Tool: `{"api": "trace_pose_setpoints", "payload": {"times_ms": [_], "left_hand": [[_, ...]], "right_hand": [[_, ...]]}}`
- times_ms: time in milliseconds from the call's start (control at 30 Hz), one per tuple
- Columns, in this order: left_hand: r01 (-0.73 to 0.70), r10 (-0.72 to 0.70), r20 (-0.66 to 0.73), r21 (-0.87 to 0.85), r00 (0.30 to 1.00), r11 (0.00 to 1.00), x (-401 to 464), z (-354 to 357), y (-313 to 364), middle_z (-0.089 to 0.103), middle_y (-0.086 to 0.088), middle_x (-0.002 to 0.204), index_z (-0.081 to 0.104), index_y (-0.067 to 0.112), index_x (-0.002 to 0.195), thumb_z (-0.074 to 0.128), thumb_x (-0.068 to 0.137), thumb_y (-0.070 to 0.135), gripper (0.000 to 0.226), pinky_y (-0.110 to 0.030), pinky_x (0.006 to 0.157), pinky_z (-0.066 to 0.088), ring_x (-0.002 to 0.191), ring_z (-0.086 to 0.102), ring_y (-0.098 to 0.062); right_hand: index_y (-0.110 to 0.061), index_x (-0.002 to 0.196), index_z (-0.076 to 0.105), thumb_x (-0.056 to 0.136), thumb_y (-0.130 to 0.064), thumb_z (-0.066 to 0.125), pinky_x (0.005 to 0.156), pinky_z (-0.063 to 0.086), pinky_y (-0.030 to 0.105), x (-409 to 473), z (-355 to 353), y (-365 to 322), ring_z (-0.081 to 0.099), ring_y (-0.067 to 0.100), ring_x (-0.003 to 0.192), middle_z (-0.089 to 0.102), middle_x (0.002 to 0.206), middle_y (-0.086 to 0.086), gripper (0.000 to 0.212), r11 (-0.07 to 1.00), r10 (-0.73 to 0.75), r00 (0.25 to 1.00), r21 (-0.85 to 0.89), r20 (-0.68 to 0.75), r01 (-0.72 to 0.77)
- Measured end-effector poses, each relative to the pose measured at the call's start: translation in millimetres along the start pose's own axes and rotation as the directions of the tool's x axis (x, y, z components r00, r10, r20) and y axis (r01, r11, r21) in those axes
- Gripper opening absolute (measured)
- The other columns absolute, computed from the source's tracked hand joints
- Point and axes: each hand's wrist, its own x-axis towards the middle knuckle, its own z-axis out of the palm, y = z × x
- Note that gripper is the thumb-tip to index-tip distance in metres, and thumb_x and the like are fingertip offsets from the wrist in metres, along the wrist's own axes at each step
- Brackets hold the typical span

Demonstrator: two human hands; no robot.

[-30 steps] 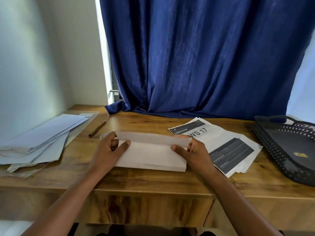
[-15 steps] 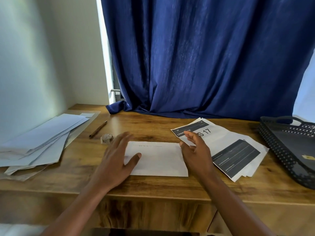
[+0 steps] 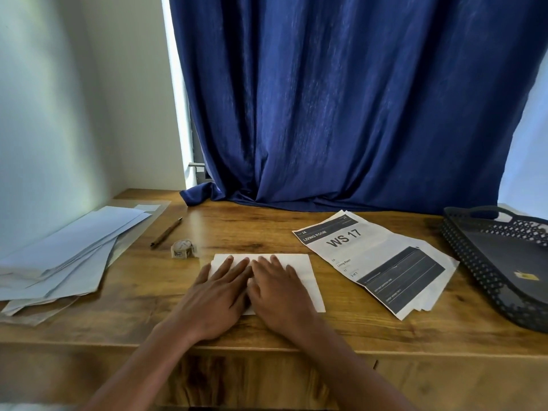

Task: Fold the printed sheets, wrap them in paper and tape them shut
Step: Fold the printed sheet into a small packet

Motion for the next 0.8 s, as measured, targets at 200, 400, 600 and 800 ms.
{"api": "trace_pose_setpoints", "payload": {"times_ms": [200,400,600,800], "left_hand": [[0.019,-0.019,0.049,0.017,0.999,1.000,0,-1,0,-0.015,0.018,0.167,-0.007,0.040,0.160,-0.014,0.084,0.069,0.082,-0.038,0.127,-0.010,0.153,-0.019,-0.004],[0.124,-0.126,0.076,0.035,0.989,0.992,-2,0,-2,-0.015,0.010,0.169,-0.008,0.032,0.162,0.009,0.106,0.056,0.064,-0.043,0.128,-0.008,0.154,-0.018,-0.008],[0.181,-0.185,0.031,0.098,0.982,0.979,5,-15,23,-0.005,0.001,0.172,0.003,0.023,0.165,0.019,0.109,0.050,0.064,-0.053,0.126,-0.009,0.158,-0.013,-0.020],[0.004,-0.005,0.022,0.041,1.000,0.999,23,-1,46,-0.005,0.006,0.172,0.002,0.028,0.165,0.019,0.109,0.048,0.061,-0.046,0.128,-0.005,0.157,-0.013,-0.015]], "right_hand": [[-0.025,0.162,0.009,0.082,-0.075,-0.008,0.126,-0.001,0.042,-1,4,15,-0.003,0.015,0.156,0.004,0.170,-0.004,0.095,0.999,0.039,0.994,-0.027,0.103,-0.037],[-0.027,0.162,0.001,0.101,-0.064,0.013,0.127,0.002,0.044,-11,-9,54,-0.006,0.017,0.156,-0.004,0.170,-0.003,0.072,0.979,0.160,0.979,-0.150,0.125,-0.141],[-0.025,0.162,0.004,0.102,-0.062,0.014,0.127,0.004,0.045,-10,-5,56,-0.003,0.021,0.157,0.000,0.170,0.000,0.071,0.972,0.169,0.981,-0.178,0.091,-0.151],[-0.024,0.162,0.006,0.101,-0.064,0.010,0.126,0.005,0.044,-12,-5,56,-0.002,0.021,0.157,0.002,0.170,0.002,0.073,0.974,0.154,0.985,-0.179,0.079,-0.138]]}}
